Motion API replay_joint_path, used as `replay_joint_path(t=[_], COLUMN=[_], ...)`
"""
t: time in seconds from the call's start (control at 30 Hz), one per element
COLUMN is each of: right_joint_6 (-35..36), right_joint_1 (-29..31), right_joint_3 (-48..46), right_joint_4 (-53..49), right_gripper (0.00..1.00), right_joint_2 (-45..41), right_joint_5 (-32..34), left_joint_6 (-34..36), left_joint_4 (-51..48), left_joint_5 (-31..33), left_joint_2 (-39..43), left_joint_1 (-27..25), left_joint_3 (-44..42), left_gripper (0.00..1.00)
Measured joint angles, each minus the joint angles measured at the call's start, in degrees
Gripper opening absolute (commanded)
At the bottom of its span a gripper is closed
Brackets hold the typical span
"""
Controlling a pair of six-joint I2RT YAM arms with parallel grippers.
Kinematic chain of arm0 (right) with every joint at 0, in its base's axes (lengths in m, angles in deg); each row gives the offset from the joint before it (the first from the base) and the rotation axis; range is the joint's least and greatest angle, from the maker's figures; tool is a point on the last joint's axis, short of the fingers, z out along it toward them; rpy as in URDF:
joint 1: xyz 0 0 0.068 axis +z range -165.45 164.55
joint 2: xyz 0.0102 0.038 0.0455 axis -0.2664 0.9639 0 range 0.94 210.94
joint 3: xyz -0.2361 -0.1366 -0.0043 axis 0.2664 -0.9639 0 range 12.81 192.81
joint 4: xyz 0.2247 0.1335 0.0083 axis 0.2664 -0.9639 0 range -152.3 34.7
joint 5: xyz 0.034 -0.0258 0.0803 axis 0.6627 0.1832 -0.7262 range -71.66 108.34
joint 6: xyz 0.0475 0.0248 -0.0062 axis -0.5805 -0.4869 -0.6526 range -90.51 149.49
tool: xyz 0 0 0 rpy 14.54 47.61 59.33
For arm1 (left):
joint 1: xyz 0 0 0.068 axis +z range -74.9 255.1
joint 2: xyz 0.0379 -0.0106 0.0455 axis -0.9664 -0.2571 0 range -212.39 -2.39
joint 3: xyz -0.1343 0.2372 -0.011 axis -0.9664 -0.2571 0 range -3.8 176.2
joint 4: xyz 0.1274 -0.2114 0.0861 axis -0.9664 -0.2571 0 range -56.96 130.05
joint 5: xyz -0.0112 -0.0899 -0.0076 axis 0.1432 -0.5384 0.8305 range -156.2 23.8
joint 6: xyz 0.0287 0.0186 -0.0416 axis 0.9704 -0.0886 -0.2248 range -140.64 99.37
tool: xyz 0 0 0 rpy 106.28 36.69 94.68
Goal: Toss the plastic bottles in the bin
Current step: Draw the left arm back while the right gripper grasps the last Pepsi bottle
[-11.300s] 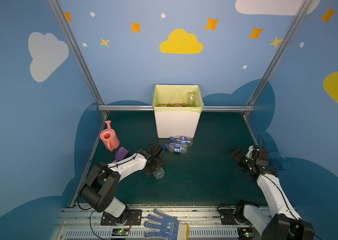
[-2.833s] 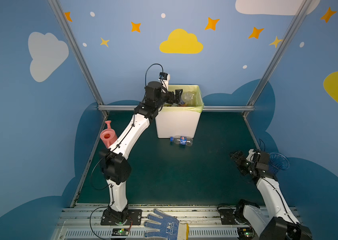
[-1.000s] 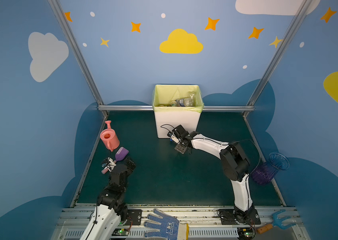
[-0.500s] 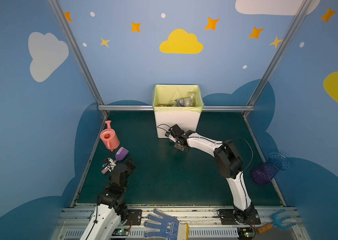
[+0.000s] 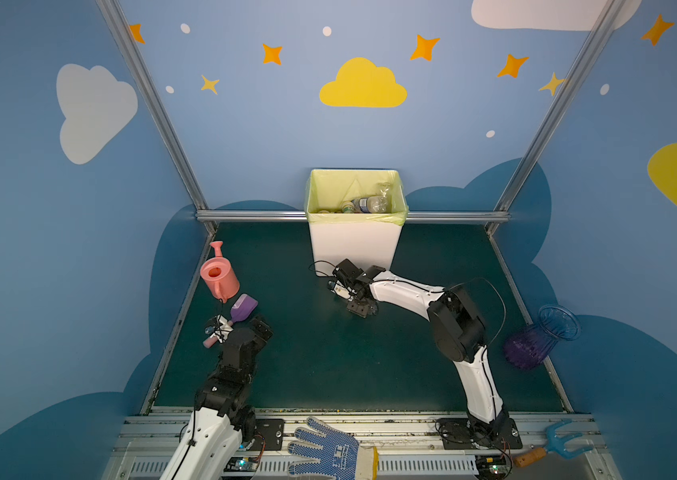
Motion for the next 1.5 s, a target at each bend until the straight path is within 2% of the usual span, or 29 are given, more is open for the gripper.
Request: replay_joint_path(t=[0.13,0.3,0.43,0.8,0.9,1.07,1.23,1.5], right_joint_6=[-2.3,-5.4,-7.4,-16.9,-19.0,-21.0,-21.9,-22.2], right_joint_1=[0.2,0.2,0.1,-0.7,-0.7,-0.7,-0.7,-0.6], right_joint_3=[2.4,4.6,4.3,-11.5,-13.0,-12.9,-8.8,-3.9], right_joint_4=[-4.2,-8.0,-10.4,-11.4,-11.5,-12.5,-15.0,-17.9], right_gripper=[0.52,0.52,0.45,0.53,0.61,0.75,0.78,0.79], right_joint_2=[-0.2,-0.2,-0.2,-9.4,-10.5,-10.6,-9.3,-3.6], right_joint_5=[-2.1,-4.4,-5.2,-9.1,-9.3,-9.7,-9.7,-9.8], left_joint_6=[0.0,0.0,-0.1,-0.2,-0.4,-0.7,-1.1,-1.3], left_joint_4=[0.0,0.0,0.0,0.2,0.6,0.9,0.9,0.7], left_joint_5=[-0.2,-0.2,-0.2,-0.5,-0.9,-1.5,-1.5,-1.4], left_joint_2=[-0.2,-0.3,-0.2,-0.3,-0.8,-1.5,-1.3,0.2], left_joint_1=[0.0,0.1,0.2,0.4,0.4,0.4,0.4,0.4], left_joint_3=[0.0,0.0,0.0,-0.5,-0.5,-0.5,-0.7,-1.6], left_gripper=[1.0,1.0,1.0,1.0,1.0,1.0,1.0,1.0])
